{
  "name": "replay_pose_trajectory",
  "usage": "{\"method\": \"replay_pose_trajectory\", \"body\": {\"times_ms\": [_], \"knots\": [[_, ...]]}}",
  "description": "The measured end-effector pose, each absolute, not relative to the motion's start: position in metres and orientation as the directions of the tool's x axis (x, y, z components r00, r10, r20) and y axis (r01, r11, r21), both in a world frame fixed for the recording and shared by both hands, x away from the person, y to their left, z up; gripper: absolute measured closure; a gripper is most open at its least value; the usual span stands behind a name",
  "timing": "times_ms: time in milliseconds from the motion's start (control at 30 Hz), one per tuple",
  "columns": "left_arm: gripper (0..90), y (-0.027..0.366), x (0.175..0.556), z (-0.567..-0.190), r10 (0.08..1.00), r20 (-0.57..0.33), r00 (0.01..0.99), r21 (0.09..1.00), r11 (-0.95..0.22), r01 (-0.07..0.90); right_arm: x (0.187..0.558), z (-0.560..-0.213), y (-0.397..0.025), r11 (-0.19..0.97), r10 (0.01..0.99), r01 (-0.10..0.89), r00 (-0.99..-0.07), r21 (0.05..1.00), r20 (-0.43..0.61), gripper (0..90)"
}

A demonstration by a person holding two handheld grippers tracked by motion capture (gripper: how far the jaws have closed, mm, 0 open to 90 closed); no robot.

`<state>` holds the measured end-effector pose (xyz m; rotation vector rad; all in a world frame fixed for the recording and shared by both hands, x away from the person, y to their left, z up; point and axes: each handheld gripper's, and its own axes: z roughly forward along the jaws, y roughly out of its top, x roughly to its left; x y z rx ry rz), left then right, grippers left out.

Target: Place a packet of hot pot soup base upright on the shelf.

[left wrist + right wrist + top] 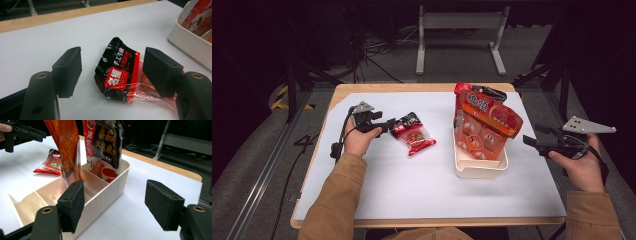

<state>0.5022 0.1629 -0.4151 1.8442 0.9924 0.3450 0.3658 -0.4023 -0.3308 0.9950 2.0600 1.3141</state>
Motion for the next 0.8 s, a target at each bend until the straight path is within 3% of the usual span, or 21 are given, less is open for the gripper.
{"method": "replay_pose_trajectory", "body": {"times_ms": [233, 567, 800], "knots": [[34.6, 0.158, 0.513, -0.43, 0.755, -0.22, 0.618, 0.829, -0.189, 0.526, 0.367, -0.336, -0.403, 0.267, 0.797, 0.309, -0.603, 0.913, -0.029, 35.6], [45.3, 0.155, 0.523, -0.442, 0.748, -0.278, 0.602, 0.777, -0.194, 0.599, 0.369, -0.341, -0.403, 0.271, 0.794, 0.317, -0.608, 0.909, -0.025, 37.9], [48.2, 0.156, 0.528, -0.451, 0.746, -0.294, 0.598, 0.75, -0.208, 0.628, 0.371, -0.343, -0.401, 0.268, 0.789, 0.324, -0.614, 0.907, -0.014, 37.3]]}}
